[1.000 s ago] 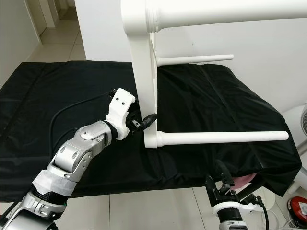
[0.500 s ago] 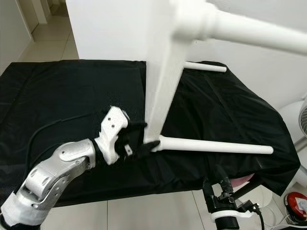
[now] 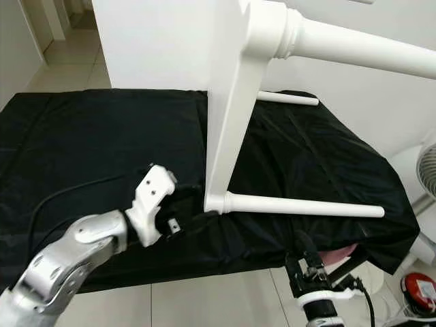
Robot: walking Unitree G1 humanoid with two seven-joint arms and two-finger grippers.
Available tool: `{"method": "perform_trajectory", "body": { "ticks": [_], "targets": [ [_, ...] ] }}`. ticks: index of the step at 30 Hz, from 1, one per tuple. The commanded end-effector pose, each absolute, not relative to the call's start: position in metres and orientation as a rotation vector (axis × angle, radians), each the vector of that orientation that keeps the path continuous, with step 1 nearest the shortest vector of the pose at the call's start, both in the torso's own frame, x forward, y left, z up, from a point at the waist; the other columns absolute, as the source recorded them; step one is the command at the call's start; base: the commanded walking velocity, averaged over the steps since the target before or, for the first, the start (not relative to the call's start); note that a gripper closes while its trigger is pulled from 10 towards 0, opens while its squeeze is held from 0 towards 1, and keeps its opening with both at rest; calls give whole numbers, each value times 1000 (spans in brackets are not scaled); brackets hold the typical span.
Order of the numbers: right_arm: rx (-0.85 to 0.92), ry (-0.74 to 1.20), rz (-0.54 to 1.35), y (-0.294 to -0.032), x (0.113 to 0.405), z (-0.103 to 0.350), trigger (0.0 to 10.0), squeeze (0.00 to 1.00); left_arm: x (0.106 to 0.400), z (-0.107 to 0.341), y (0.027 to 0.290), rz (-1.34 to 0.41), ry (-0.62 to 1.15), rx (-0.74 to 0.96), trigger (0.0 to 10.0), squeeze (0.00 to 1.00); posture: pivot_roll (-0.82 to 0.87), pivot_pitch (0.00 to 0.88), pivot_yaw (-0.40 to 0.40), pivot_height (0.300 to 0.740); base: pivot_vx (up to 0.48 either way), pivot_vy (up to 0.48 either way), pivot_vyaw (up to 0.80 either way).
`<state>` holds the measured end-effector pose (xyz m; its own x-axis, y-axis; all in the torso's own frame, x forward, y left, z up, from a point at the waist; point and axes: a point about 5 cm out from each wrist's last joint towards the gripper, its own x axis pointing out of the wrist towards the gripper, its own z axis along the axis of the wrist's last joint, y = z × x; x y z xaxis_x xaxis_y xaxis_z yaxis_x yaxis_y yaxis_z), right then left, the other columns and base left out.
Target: Building children table
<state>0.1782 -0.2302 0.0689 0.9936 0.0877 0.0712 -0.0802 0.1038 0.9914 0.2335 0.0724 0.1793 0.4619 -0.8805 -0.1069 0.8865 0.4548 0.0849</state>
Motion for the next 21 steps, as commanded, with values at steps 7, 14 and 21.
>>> {"method": "perform_trajectory", "body": {
  "ticks": [7, 14, 21],
  "targets": [
    [1290, -68, 444, -201, 174, 111, 10000, 0, 223, 184, 78, -1086, 34, 117, 10000, 0, -11, 10, -66, 740, 0, 0, 0],
    [1256, -102, 412, -189, 180, 130, 10000, 0, 224, 183, 79, -1085, 38, 121, 10000, 0, -12, 2, -66, 740, 0, 0, 0],
    [1146, -153, 275, -199, 197, 142, 10000, 0, 226, 184, 84, -1055, 37, 109, 10000, 0, -13, 0, -60, 740, 0, 0, 0]
  ]
}}
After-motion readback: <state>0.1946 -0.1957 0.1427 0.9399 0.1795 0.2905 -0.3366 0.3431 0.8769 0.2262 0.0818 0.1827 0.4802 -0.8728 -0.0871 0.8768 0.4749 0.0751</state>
